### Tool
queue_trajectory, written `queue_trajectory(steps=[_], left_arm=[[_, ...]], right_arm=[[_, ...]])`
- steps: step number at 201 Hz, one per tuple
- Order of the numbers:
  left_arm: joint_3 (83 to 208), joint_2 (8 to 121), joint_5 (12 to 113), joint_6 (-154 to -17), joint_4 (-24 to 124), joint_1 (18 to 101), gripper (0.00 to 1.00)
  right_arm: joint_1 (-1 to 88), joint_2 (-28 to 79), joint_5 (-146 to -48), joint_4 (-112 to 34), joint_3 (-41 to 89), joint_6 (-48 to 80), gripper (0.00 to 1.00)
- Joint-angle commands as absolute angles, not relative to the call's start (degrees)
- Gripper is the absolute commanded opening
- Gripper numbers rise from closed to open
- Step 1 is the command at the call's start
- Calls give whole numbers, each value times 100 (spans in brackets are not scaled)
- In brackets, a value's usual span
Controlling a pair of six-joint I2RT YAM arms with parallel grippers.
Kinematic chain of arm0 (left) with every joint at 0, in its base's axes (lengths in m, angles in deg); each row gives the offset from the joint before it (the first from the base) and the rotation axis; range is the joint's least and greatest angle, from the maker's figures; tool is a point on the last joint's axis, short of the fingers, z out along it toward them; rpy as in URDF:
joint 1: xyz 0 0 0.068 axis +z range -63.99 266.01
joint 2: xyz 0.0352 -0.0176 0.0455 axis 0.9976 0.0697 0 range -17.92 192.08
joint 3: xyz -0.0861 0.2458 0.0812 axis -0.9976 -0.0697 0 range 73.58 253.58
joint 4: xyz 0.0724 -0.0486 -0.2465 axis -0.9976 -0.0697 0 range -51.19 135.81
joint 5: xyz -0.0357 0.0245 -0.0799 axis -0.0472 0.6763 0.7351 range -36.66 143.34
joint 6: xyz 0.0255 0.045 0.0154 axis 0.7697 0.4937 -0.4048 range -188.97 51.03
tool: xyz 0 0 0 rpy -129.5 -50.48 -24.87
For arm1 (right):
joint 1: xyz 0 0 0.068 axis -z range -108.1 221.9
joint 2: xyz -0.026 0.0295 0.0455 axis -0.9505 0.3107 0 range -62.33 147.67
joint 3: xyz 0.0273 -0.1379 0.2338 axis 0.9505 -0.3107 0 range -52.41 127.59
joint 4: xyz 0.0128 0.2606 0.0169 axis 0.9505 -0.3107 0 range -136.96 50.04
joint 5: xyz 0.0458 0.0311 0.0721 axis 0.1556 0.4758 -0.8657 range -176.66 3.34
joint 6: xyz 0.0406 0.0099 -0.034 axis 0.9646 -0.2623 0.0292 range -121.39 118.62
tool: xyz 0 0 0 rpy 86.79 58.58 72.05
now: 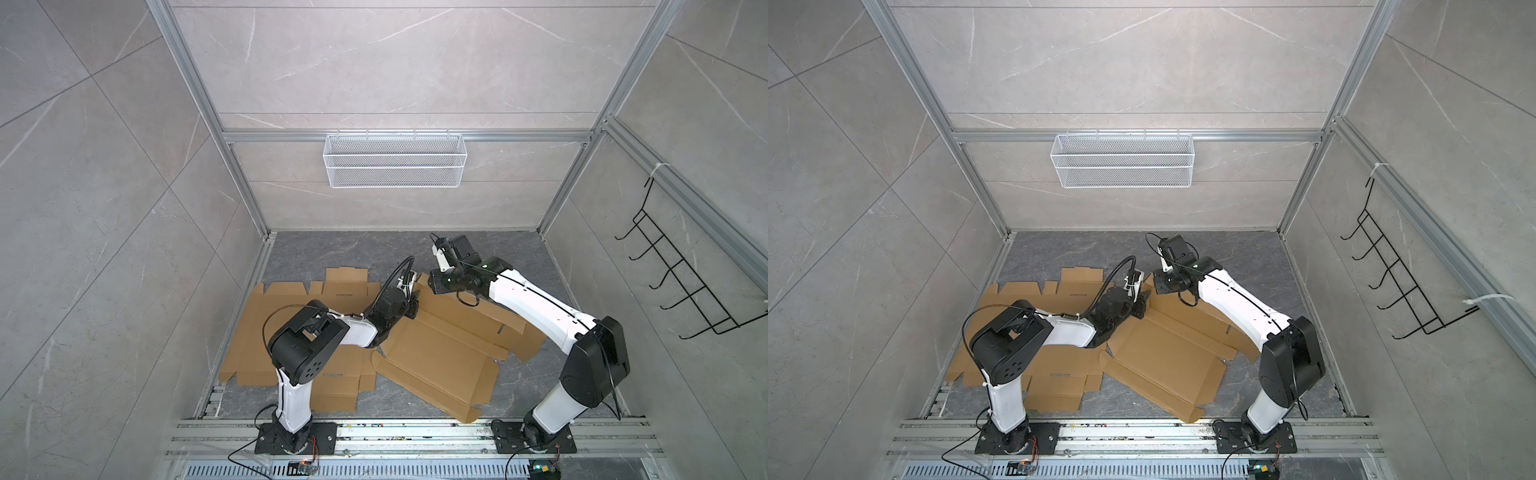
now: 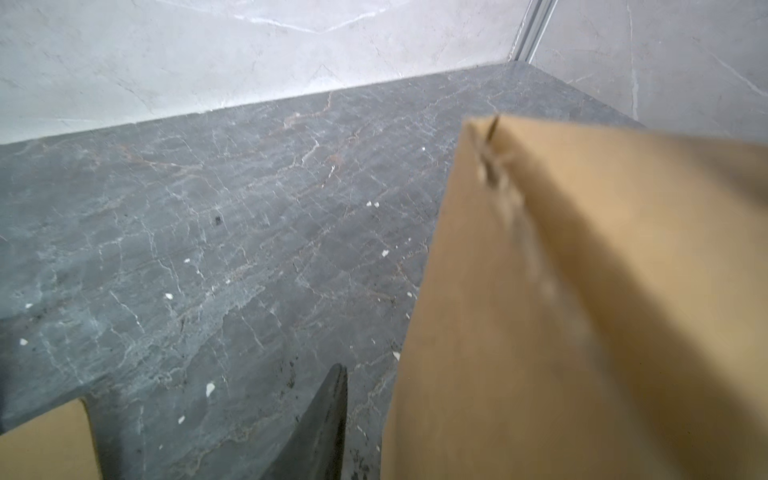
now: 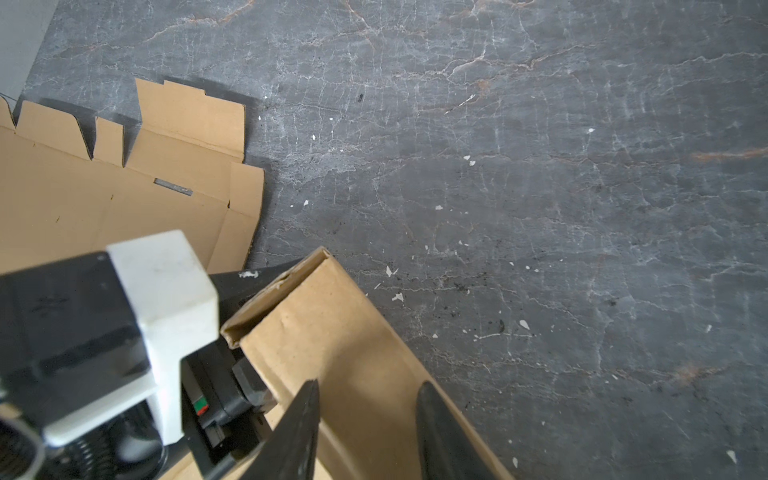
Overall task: Fold the paper box
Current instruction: 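Release the panel and lift the right gripper away while the left holds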
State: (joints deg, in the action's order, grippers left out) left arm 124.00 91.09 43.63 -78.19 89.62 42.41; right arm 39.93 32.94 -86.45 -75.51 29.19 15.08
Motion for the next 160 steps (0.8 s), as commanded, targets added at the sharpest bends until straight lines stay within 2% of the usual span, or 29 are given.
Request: queue_trajectory(steps=[1, 24, 47, 55, 109, 160], left_arm=[[12655, 8738, 4073, -7709, 9197, 4338, 32], [12720, 8781, 4055, -7685, 9186, 4338, 29], [12720, 8844, 4019, -7662, 9311, 4338, 6], [12722, 8868, 4037, -7677, 9350, 4336, 3], [12680, 8787, 3657, -7796, 9438, 4338, 0], [12480, 8649, 2245, -8051, 9764, 4193, 0]], right_arm=[[3925, 3453, -8771, -8037, 2689, 1488, 41], [3913, 3468, -8771, -8015, 2693, 1492, 41], [3894, 3446, -8771, -8044, 2753, 1496, 41], [3896, 3409, -8771, -8056, 2795, 1496, 41], [4112, 2933, -8715, -8459, 3403, 1514, 49], [4939, 1928, -8787, -9017, 3190, 1920, 53]])
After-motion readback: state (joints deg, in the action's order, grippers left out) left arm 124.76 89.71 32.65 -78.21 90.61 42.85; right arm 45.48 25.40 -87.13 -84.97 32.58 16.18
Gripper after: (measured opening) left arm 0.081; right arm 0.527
